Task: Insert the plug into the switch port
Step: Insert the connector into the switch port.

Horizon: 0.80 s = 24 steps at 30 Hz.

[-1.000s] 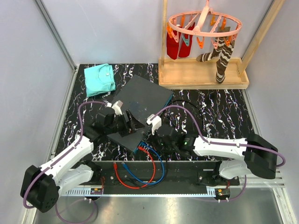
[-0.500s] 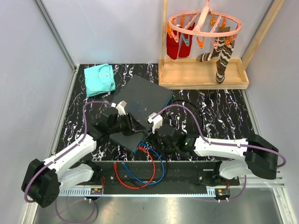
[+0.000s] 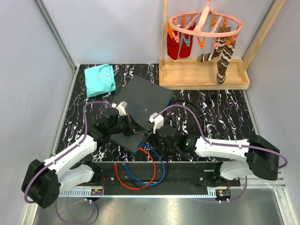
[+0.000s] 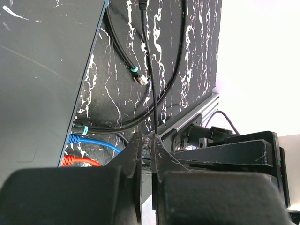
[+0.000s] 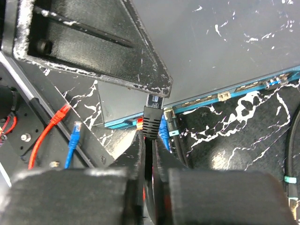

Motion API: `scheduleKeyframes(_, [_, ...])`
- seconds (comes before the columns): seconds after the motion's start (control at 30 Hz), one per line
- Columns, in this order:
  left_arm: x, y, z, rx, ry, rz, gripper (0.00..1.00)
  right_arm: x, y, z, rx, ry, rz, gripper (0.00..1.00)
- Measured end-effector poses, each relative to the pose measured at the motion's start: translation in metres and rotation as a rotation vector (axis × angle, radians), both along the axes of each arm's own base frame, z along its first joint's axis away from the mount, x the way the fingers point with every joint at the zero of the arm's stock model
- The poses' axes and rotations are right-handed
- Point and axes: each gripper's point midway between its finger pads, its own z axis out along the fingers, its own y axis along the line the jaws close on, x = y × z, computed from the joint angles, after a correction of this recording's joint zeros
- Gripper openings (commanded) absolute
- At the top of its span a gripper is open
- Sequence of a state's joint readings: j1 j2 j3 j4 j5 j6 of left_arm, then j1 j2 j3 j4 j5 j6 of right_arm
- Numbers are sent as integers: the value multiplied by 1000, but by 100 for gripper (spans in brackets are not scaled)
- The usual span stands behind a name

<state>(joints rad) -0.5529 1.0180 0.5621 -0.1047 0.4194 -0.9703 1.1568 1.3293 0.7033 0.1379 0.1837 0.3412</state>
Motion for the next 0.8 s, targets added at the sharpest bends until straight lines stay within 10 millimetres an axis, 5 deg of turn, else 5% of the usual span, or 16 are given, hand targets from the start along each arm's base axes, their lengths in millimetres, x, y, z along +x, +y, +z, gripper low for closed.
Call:
scheduleKeyframes(0.1, [0,1,3,2,-14,8,0,-1,-1,4,3,14,-7,37])
scheduleKeyframes(0.3, [2,11,6,30,-44,56,0,1,-2,20,-6,40,-26,55])
scheduleKeyframes(0.63, [-1,24,-13,114,8,98,0,8,9,41,-37,64,-27,53])
scheduleKeyframes(0.8, [-1,25,-14,123,12,103,0,8,13,27,-85,93,-18,50])
